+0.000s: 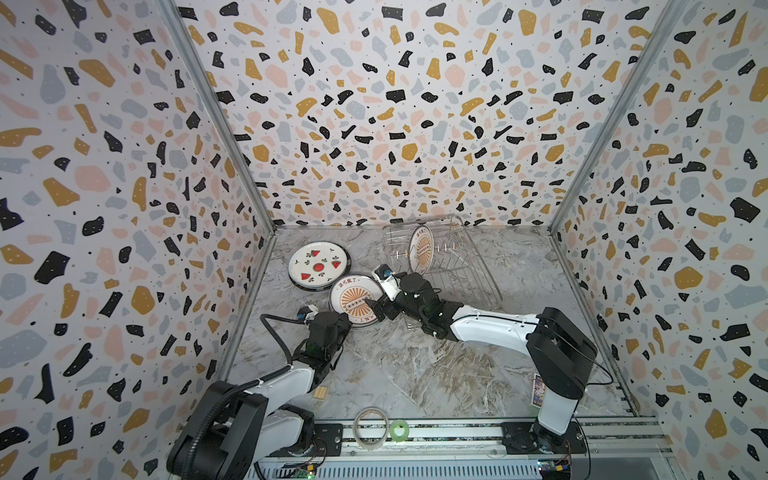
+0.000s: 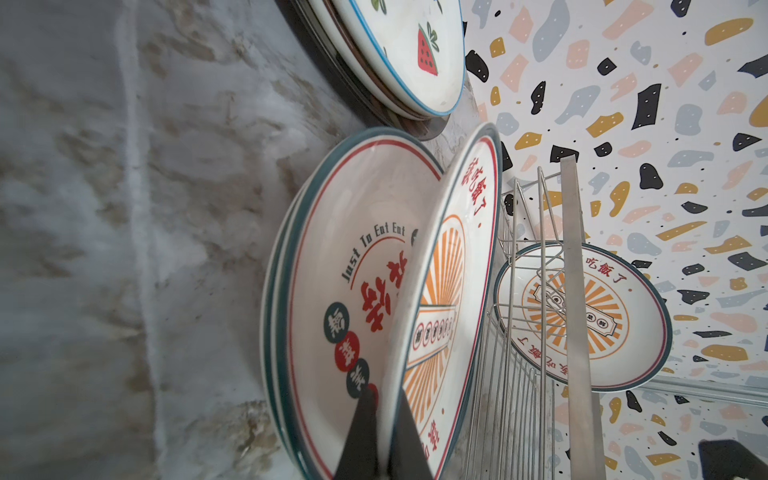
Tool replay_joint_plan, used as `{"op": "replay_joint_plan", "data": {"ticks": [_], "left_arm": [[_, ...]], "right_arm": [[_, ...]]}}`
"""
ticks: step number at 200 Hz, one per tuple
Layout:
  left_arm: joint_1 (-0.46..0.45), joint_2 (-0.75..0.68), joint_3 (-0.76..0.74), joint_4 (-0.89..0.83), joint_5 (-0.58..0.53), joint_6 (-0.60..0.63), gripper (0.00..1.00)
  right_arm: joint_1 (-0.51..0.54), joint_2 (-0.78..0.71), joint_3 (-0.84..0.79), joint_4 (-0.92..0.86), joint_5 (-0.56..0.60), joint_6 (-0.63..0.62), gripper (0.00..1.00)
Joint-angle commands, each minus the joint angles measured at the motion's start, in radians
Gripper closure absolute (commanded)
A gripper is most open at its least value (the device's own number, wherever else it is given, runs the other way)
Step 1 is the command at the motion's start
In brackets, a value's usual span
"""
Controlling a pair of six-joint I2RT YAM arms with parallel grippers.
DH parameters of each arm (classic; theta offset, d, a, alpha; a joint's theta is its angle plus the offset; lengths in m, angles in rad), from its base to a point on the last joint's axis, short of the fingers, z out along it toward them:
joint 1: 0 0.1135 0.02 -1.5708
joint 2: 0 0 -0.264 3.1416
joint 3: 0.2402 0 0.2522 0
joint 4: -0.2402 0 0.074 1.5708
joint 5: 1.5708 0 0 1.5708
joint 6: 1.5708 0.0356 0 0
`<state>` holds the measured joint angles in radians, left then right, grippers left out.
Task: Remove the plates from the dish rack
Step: 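Lower the plate onto the sunburst stack with the left gripper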
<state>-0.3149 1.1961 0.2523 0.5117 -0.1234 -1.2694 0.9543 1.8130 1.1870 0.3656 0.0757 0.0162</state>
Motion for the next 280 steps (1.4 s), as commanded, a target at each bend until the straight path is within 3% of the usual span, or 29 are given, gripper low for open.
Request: {"op": "replay_joint_plan", "data": {"ticks": [1, 67, 88, 107, 180, 213, 280], "left_arm": [[0.005, 0.02, 0.039, 0.057, -0.02, 0.002, 1.0], [0.005, 0.082, 0.05, 0.082, -0.006, 0.006, 1.0], [0.005, 0.081, 0.047, 0.086, -0.008, 0.006, 0.95], [0.005, 0.081, 0.048, 0.091, -0.012, 0.009, 0.8], [0.005, 0.065, 0.042, 0.074, -0.055, 0.016, 0.68], [0.005, 0.057, 0.047, 0.053, -0.111, 0.028, 0.56], [0.005, 0.067, 0.056, 0.045, -0.142, 0.05, 0.56]], "right_arm": [[0.004, 0.001, 0.029, 0.006, 0.0, -0.004, 0.01], [0.016, 0.036, 0.078, -0.048, 0.064, -0.019, 0.01], [0.02, 0.036, 0.076, -0.045, 0.075, -0.022, 0.01], [0.021, 0.03, 0.066, -0.036, 0.075, -0.022, 0.01], [0.021, 0.003, 0.03, -0.007, 0.082, -0.021, 0.01], [0.022, 0.0, 0.025, -0.002, 0.082, -0.02, 0.01], [0.021, 0.005, 0.028, -0.004, 0.093, -0.026, 0.01]]}}
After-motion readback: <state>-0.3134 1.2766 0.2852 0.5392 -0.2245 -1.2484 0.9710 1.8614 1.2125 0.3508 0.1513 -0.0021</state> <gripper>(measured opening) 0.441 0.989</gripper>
